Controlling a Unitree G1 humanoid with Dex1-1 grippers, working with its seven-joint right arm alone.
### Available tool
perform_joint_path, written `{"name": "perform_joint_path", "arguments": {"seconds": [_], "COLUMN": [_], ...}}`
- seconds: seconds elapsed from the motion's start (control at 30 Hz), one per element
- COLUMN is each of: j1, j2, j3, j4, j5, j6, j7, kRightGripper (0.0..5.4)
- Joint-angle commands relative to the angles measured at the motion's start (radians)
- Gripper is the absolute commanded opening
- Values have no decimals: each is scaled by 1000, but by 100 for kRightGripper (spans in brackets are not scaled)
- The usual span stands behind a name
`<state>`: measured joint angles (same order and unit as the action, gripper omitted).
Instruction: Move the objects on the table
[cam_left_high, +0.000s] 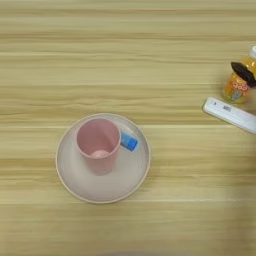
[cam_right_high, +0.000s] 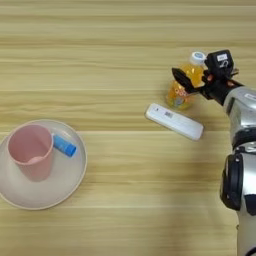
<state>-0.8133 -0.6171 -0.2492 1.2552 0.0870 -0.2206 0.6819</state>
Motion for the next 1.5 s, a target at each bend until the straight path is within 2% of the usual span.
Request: {"name": "perform_joint_path", "arguments": {"seconds": [0.03,0.17,0.43,0.57,0.83,1.23,1.37,1.5], "j1": [-100,-99,-102,-113,-65,132,176,207], "j2": [-52,-48,-39,-24,36,161,197,229], "j3": [3,6,4,2,31,122,147,173], "j4": [-37,-35,-49,-112,-371,-920,-1007,-1031], "j5": [-4,-8,-2,13,14,72,67,56], "j6": [8,9,2,-23,-40,108,155,183], "j7": [-20,-17,-3,19,35,117,131,137], "kRightGripper": [424,358,350,350,349,349,349,349]}}
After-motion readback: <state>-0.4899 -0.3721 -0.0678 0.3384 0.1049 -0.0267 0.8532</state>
